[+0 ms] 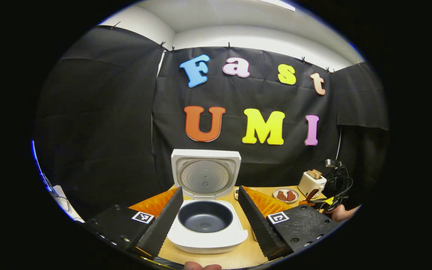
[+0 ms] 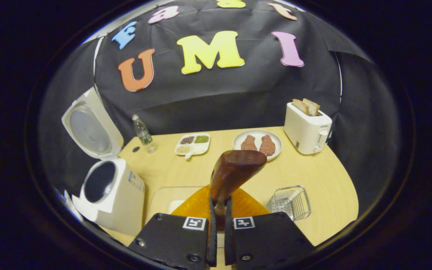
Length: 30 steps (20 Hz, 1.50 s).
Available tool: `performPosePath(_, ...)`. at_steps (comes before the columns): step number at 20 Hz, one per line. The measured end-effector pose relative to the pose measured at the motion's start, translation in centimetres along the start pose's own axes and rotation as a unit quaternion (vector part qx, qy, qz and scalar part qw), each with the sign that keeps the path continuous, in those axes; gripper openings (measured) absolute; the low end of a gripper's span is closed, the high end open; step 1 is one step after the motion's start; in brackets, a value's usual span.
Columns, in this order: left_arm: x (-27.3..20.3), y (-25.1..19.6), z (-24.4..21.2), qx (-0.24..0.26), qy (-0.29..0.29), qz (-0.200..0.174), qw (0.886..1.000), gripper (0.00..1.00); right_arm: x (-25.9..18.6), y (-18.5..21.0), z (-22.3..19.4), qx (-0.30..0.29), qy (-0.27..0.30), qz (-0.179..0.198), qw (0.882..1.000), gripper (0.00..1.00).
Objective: Close the left gripper, press the button to open the rice cooker; take a wooden spoon from the chopstick holder with the right hand, scoop a spoonful of rice and pour it into the rice cooker, then put the wooden spoon back into the chopstick holder.
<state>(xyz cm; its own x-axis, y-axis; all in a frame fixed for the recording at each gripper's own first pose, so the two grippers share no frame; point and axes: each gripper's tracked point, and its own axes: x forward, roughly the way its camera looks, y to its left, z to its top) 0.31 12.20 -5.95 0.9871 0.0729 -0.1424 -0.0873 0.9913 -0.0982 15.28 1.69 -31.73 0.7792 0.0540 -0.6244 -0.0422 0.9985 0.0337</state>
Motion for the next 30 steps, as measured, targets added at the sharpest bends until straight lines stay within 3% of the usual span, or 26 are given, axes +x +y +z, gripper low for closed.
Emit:
performPosePath(6,-0.2,3.4,-1.2,-0.006,0.021,0.021,1.000,0.94,1.8,1.1,-2.1,-0.129,-0.025,-0.041,0.991,0.13)
performPosePath(9,-0.1,4.3,-1.7,-0.015,0.028,0.030,0.999,0.94,2.2,3.4,-2.8,-0.143,-0.031,-0.022,0.989,0.13)
performPosePath(15,-0.5,4.4,-2.4,-0.016,0.039,0.035,0.998,0.94,2.4,6.6,-3.8,-0.015,-0.003,0.029,0.999,0.13)
performPosePath(18,-1.1,4.3,-2.2,-0.013,0.040,0.035,0.999,0.94,2.0,8.4,-4.0,0.075,0.015,0.077,0.994,0.13)
performPosePath(22,-1.6,3.5,-1.9,-0.011,0.037,0.034,0.999,0.95,2.2,9.2,-4.0,0.186,0.030,0.123,0.974,0.13)
performPosePath(28,-2.3,1.1,-1.5,-0.002,0.041,0.034,0.999,0.94,2.8,6.3,-5.1,0.359,0.048,0.170,0.916,0.11)
performPosePath(30,-2.3,0.0,-1.5,0.002,0.046,0.033,0.998,0.94,2.6,5.6,-5.3,0.376,0.046,0.178,0.908,0.11)
